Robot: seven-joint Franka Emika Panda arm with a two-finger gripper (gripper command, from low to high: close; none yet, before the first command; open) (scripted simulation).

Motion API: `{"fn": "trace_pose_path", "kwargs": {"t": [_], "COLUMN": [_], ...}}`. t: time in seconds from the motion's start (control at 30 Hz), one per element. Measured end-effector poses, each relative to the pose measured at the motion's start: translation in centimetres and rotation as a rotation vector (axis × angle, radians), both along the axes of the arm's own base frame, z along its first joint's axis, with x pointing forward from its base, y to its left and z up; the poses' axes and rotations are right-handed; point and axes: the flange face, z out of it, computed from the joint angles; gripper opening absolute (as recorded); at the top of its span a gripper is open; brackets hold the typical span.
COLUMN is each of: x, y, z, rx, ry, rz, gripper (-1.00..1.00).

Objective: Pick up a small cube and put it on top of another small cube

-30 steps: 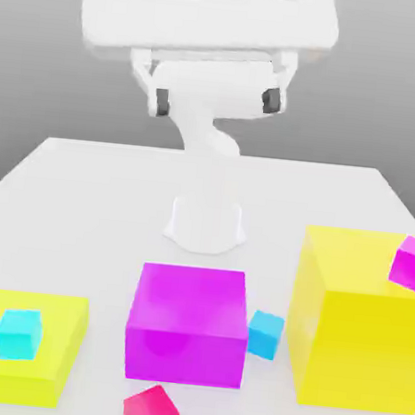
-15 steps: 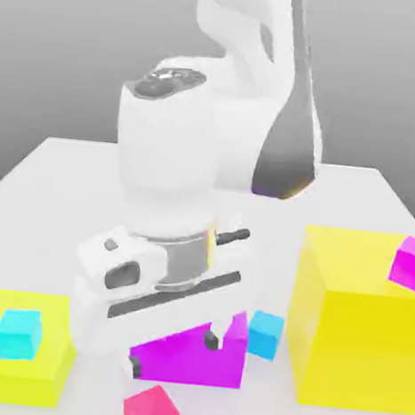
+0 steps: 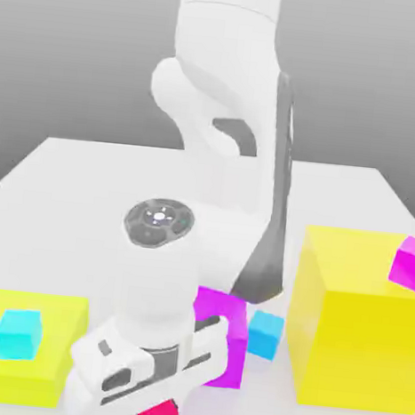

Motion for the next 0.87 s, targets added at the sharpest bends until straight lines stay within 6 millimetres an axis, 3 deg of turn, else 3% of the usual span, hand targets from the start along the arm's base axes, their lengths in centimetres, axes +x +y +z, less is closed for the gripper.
{"fn": "trace_pose_path", "kwargs": {"t": [0.1, 0.23, 0.37, 0.4, 0.43, 0.57, 0.6, 0.8, 0.87], "x": [-0.2, -1.8, -6.6, -7.2, -7.0, -7.0, -7.1, -7.1, -7.0], "y": [-0.9, -8.8, -18.5, -19.4, -19.0, -18.9, -19.0, -19.0, -19.0], "z": [3.9, 9.3, 13.5, 13.5, 12.9, 8.7, 8.1, 7.8, 9.1], "rx": [0.001, -0.003, 0.001, 0.003, 0.003, 0.004, 0.004, 0.003, 0.003], "ry": [0.000, -0.006, -0.001, -0.001, -0.001, 0.000, 0.001, 0.001, -0.002], "rz": [0.004, 0.055, 0.064, 0.070, 0.093, 0.107, 0.106, 0.106, 0.108], "gripper": [-1.00, -1.00, -1.00, -1.00, -1.00, -1.00, 1.00, 1.00, 1.00]}}
